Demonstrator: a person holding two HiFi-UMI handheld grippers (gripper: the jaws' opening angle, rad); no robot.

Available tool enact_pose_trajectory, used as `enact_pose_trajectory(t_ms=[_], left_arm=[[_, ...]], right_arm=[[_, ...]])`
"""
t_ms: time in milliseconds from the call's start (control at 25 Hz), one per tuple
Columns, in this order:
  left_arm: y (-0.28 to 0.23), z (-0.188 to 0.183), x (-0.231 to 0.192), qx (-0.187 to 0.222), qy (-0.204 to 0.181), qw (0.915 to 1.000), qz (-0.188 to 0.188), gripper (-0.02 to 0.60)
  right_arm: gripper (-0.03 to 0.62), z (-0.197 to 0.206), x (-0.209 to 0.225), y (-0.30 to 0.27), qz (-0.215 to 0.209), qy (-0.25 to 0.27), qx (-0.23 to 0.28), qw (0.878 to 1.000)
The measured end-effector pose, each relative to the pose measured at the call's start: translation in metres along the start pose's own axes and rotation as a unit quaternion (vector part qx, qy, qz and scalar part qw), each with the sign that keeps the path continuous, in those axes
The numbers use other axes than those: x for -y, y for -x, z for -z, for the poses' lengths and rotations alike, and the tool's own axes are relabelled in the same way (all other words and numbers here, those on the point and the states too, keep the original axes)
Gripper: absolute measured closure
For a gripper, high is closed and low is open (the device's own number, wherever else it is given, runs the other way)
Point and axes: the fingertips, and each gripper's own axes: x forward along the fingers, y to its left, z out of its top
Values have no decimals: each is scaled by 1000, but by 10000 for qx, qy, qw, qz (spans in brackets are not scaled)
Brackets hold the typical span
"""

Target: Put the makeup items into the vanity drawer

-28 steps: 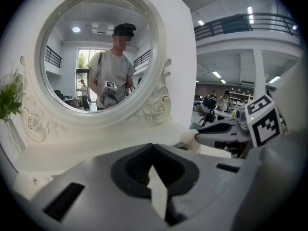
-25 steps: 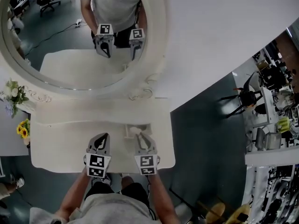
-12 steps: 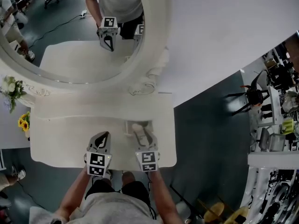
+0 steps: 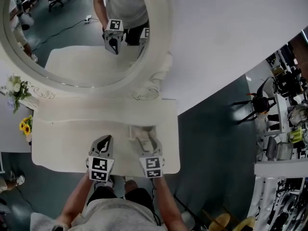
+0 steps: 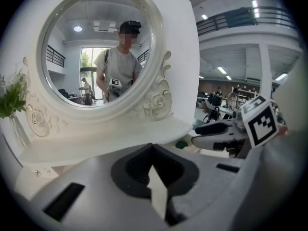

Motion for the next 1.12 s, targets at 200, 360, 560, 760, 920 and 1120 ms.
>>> enact_pose_trajectory(t_ms=[200, 360, 560, 760, 920, 1120], left_arm=[[16, -22, -7, 259, -16, 9995, -158, 581], [32, -44, -16, 518, -79, 9981, -317, 581], [55, -66, -30, 831, -152, 9951, -521, 581], [75, -80, -43, 1062, -185, 9918, -692, 581], [88, -87, -49, 1191, -206, 9896, -780, 581], [96, -90, -53, 1288, -207, 9879, -836, 581]], right_arm=[[379, -30, -8, 11, -36, 77, 260, 9996], [379, -65, -23, 22, -170, 413, 565, 9974], [392, -111, -39, 36, -252, 669, 1046, 9919], [507, -134, -47, 44, -202, 573, 1334, 9892], [559, -146, -60, 47, -290, 631, 1469, 9867], [565, -155, -72, 50, -423, 611, 1572, 9848]])
